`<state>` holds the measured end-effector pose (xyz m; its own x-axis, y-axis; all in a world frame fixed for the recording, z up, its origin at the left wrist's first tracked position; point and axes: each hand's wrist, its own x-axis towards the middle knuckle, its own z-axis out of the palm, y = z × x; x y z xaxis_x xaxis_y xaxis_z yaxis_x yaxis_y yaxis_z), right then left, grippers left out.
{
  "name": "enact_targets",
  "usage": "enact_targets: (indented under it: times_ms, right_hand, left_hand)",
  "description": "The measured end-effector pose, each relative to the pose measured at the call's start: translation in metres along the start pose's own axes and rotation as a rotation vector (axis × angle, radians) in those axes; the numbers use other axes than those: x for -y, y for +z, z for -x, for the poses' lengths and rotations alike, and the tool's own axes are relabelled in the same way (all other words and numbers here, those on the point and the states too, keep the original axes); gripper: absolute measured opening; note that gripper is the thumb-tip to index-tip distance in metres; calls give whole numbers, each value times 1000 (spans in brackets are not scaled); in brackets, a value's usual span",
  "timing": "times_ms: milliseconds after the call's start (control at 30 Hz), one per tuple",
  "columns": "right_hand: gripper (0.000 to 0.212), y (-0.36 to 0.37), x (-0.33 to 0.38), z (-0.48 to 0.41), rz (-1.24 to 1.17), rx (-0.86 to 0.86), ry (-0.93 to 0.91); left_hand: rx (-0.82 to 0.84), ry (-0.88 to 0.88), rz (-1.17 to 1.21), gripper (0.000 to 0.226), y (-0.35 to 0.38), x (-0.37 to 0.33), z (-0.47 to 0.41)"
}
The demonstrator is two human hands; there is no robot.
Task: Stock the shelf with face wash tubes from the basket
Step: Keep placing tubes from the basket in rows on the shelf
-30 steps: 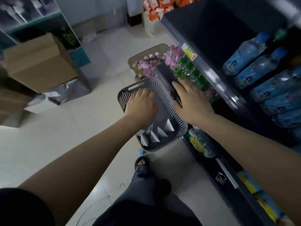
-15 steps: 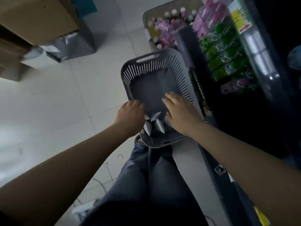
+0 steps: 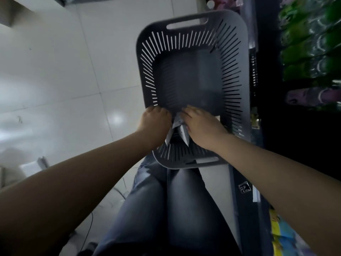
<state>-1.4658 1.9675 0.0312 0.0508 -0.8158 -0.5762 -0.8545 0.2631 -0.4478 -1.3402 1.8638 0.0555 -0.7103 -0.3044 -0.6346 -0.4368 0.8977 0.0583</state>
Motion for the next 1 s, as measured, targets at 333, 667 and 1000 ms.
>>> enact_targets:
  times_ms: [333, 667, 1000]
  right_hand:
    - [34, 27, -11, -18, -9, 32, -38]
    - [36, 28, -9, -18, -49, 32, -14]
    - [42, 17, -11, -8, -28, -6, 23]
  left_hand:
    - [23, -1, -57, 38, 22, -8, -18]
    - [66, -37, -81, 32, 18, -16, -16]
    - [31, -23, -26, 27, 0, -8, -18]
